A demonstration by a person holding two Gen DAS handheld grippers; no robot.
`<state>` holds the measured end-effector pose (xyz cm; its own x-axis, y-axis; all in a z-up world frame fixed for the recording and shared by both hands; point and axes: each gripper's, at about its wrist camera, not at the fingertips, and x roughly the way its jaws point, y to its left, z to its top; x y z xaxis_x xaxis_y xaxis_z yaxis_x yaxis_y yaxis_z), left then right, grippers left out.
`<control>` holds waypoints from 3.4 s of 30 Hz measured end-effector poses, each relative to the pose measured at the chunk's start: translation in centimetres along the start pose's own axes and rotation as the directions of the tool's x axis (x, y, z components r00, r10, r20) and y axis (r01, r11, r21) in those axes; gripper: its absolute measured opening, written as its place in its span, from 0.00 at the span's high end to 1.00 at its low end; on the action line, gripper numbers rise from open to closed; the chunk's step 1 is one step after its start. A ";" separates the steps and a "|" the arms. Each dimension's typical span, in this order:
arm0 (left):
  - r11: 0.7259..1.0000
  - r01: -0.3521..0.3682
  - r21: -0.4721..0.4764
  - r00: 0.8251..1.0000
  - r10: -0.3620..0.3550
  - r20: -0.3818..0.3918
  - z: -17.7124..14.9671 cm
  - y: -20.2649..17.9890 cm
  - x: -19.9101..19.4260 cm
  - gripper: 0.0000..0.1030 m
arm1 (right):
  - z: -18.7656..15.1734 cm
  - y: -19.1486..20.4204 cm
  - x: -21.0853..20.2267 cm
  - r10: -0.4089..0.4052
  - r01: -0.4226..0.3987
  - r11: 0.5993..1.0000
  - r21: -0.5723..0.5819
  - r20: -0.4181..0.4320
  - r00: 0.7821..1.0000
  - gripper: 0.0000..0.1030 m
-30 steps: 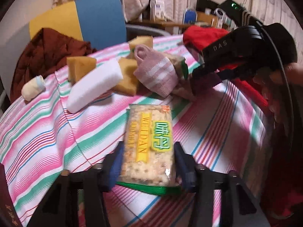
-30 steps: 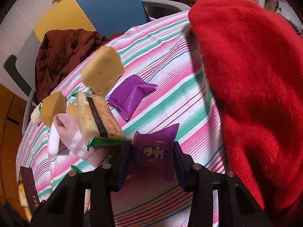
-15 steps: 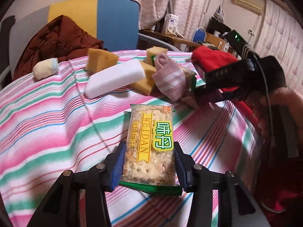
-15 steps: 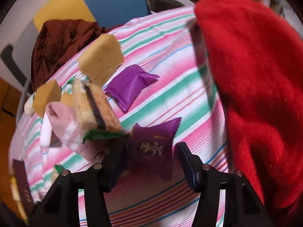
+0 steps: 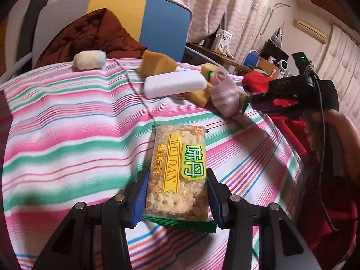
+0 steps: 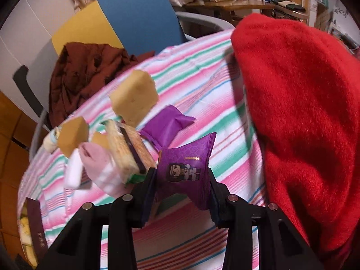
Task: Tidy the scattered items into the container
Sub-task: 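Lift the biscuit pack and purple packet and carry them toward the tin, then lower the biscuit pack and purple packet into the gold tin and open both tools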
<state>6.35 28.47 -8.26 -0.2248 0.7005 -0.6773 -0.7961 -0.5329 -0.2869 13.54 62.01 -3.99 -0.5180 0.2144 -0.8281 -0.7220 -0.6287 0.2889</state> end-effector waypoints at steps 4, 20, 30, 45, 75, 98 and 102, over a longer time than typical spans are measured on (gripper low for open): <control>0.999 -0.034 -0.007 0.999 0.034 0.002 -0.1 0.0 -0.6 0.54 | -0.1 0.3 -1.0 0.082 -0.082 0.997 -0.012 0.041 0.996 0.60; 0.995 -0.034 -0.089 0.990 0.045 0.130 0.2 1.9 -7.7 0.54 | -1.7 6.0 -3.2 0.340 -0.314 0.913 -0.259 0.061 0.938 0.60; 0.985 -0.080 -0.156 0.971 0.112 0.211 0.3 5.2 -13.8 0.54 | -4.6 10.5 -2.5 0.409 -0.410 0.867 -0.284 -0.069 0.910 0.59; 0.918 -0.217 -0.332 0.935 0.293 0.198 -2.1 14.1 -19.4 0.54 | -12.8 26.2 -2.6 0.536 -0.624 0.664 -0.412 -0.319 0.781 0.59; 0.786 -0.384 -0.484 0.910 0.411 -0.053 -4.2 25.4 -19.6 0.54 | -20.0 46.0 4.8 0.297 -0.520 0.533 -0.667 -0.428 0.853 0.59; 0.745 -0.486 -0.456 0.865 0.485 -0.128 -3.7 25.4 -18.9 0.53 | -17.6 41.6 0.9 0.479 -0.610 0.596 -0.523 -0.378 0.792 0.23; 0.714 -0.497 -0.493 0.853 0.506 -0.127 -4.1 25.1 -19.9 0.52 | -17.2 39.6 0.3 0.493 -0.611 0.620 -0.492 -0.361 0.792 0.15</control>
<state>-6.82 -0.80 -4.79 -0.5236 0.2680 -0.8087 -0.1801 -0.9626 -0.2024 -7.38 24.34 -1.05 -0.6001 -0.4102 -0.6868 0.0945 -0.8889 0.4483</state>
